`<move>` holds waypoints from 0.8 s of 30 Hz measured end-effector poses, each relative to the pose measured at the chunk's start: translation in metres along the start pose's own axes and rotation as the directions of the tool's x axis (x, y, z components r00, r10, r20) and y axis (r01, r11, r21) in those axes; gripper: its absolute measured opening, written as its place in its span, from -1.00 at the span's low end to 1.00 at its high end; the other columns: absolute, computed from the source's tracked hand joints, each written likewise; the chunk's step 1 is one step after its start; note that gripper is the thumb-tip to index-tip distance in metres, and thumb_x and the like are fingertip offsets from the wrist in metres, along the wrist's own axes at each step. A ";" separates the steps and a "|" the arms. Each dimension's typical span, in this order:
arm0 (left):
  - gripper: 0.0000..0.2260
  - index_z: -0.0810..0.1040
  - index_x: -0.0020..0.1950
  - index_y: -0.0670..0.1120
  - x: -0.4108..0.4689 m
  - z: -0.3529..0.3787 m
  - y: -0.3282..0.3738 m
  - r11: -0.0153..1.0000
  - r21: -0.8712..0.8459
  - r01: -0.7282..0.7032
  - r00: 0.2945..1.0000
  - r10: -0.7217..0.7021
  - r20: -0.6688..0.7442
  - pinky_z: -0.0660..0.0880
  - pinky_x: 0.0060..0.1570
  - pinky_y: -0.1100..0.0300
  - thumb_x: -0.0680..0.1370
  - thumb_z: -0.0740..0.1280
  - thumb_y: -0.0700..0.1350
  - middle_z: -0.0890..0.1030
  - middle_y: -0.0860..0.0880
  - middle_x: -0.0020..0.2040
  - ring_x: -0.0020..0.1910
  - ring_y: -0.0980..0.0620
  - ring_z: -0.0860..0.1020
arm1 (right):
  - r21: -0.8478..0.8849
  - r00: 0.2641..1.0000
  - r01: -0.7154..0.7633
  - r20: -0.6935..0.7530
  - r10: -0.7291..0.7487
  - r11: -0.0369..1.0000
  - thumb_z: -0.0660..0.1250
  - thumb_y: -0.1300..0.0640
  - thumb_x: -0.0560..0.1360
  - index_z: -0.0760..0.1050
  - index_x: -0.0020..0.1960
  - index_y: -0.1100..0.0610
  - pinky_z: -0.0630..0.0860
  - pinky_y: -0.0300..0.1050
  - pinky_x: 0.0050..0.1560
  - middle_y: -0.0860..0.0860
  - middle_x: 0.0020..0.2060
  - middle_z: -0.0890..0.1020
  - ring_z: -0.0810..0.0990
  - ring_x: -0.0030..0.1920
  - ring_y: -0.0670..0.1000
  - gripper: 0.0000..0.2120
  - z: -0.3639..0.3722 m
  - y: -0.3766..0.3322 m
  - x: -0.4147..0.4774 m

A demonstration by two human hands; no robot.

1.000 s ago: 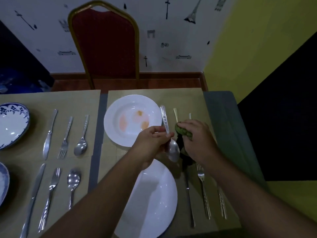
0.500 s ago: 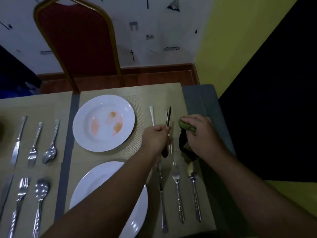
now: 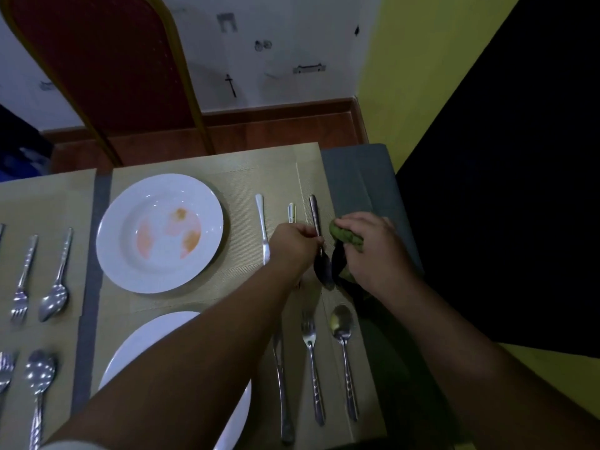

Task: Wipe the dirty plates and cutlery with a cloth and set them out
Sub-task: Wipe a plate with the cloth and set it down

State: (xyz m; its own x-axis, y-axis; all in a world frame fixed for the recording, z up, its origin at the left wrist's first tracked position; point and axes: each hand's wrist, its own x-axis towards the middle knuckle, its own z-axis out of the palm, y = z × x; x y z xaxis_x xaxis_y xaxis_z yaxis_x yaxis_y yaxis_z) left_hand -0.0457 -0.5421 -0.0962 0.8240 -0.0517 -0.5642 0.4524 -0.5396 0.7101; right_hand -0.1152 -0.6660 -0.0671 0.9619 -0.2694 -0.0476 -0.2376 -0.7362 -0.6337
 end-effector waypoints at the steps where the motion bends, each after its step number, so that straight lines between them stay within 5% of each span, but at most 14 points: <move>1: -0.85 0.72 0.04 -0.14 0.000 0.001 0.001 1.000 0.024 -0.006 1.000 0.006 0.000 0.62 -0.07 0.14 0.49 0.49 -0.18 0.72 -0.11 -0.10 -0.14 -0.04 0.68 | -0.004 1.000 0.003 0.006 -0.003 1.000 0.31 0.39 0.40 0.60 0.22 0.09 0.27 -0.30 0.20 -0.03 0.15 0.58 0.42 0.18 0.02 -0.56 0.001 0.001 -0.001; 6: -0.68 0.67 -0.18 -0.26 0.000 -0.004 0.003 0.999 0.023 0.023 1.000 -0.023 0.008 0.66 -0.12 0.01 0.54 0.31 -0.02 0.69 -0.25 -0.23 -0.28 -0.11 0.64 | -0.014 1.000 -0.006 0.025 0.006 1.000 0.29 0.40 0.41 0.60 0.22 0.08 0.27 -0.27 0.21 -0.04 0.15 0.58 0.40 0.18 0.01 -0.55 0.000 0.004 -0.001; 9: -0.59 0.56 -0.24 -0.13 0.004 -0.011 -0.004 0.975 -0.131 0.180 0.984 -0.179 0.022 0.64 0.04 -0.11 0.44 0.20 0.21 0.68 -0.25 -0.13 -0.11 -0.25 0.68 | -0.023 1.000 -0.005 0.018 0.005 1.000 0.30 0.41 0.40 0.60 0.21 0.08 0.32 -0.20 0.23 -0.04 0.15 0.59 0.42 0.18 0.04 -0.55 0.000 0.000 -0.002; 14: -0.53 0.57 0.00 -0.23 -0.021 -0.038 -0.003 0.816 -0.500 0.290 0.956 -0.274 0.106 0.51 -0.17 0.06 0.67 0.09 0.14 0.57 -0.23 -0.18 -0.20 -0.12 0.54 | -0.038 1.000 0.028 -0.007 -0.028 0.999 0.29 0.43 0.40 0.63 0.18 0.10 0.31 -0.24 0.21 -0.01 0.13 0.60 0.42 0.17 0.06 -0.57 0.004 -0.016 -0.004; 17: -0.48 0.51 -0.08 -0.19 -0.027 -0.068 -0.017 0.725 -0.602 0.334 0.943 -0.258 0.212 0.45 -0.24 0.14 0.67 0.02 0.22 0.51 -0.17 -0.18 -0.24 -0.07 0.50 | -0.038 0.997 0.080 0.005 -0.080 0.996 0.30 0.45 0.38 0.63 0.16 0.11 0.39 -0.12 0.21 0.00 0.11 0.60 0.44 0.15 0.10 -0.56 0.017 -0.035 -0.004; 20: -0.44 0.53 0.04 -0.22 -0.031 -0.111 -0.035 0.668 -0.655 0.353 0.936 -0.263 0.235 0.58 0.08 0.02 0.67 0.01 0.24 0.63 -0.18 -0.03 -0.02 -0.12 0.61 | -0.030 0.992 0.123 0.012 -0.122 0.992 0.31 0.45 0.35 0.64 0.14 0.09 0.45 -0.02 0.21 0.01 0.10 0.61 0.47 0.13 0.14 -0.55 0.034 -0.060 -0.002; 24: -0.40 0.51 0.25 -0.25 -0.037 -0.178 -0.059 0.596 -0.734 0.326 0.940 -0.284 0.187 0.48 0.32 -0.05 0.66 0.01 0.25 0.63 -0.20 0.12 0.19 -0.16 0.59 | -0.033 0.981 0.182 0.078 -0.179 0.983 0.30 0.40 0.40 0.62 0.18 0.08 0.41 0.02 0.28 0.02 0.15 0.61 0.47 0.21 0.15 -0.58 0.058 -0.103 0.004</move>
State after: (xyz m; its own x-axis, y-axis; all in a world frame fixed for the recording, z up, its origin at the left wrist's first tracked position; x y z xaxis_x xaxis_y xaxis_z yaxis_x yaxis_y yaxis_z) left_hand -0.0415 -0.3585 -0.0421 0.5826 -0.0519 -0.8111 0.7883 0.2788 0.5484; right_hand -0.0790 -0.5552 -0.0468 0.9965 -0.0834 0.0065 -0.0625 -0.7932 -0.6058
